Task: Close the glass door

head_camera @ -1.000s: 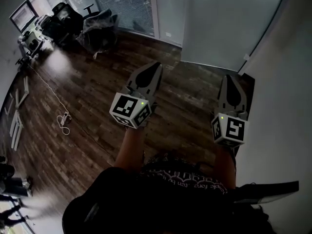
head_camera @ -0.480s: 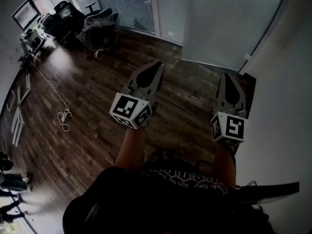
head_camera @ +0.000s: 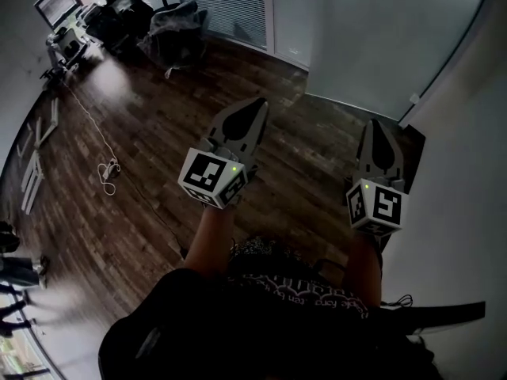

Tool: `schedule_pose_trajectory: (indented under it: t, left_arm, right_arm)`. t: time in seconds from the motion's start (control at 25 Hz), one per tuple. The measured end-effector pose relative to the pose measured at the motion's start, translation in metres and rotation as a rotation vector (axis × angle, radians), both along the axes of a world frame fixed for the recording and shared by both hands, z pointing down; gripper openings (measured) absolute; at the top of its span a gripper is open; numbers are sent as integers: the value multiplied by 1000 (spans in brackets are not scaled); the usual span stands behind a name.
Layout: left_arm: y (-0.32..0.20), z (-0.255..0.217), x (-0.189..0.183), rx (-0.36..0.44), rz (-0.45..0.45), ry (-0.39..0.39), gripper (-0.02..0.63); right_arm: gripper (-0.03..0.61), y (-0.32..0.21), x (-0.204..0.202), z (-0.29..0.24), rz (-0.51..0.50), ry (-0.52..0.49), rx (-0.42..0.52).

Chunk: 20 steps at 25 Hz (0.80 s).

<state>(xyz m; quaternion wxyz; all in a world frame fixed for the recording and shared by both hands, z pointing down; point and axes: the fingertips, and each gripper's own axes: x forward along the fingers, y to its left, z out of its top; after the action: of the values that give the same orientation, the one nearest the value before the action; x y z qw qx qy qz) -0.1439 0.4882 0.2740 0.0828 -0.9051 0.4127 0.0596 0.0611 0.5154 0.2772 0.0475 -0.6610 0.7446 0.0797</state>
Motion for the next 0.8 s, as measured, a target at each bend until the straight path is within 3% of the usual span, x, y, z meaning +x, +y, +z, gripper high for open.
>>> schedule_pose_trajectory:
  t: [0.4, 0.8]
  left_arm:
    - [-57, 22, -14, -44, 8, 9, 2]
    - [-165, -3, -24, 6, 65, 17, 2]
  right_arm:
    - [3, -52, -14, 12, 9, 9, -4]
    - [3, -143, -23, -13, 77, 28, 37]
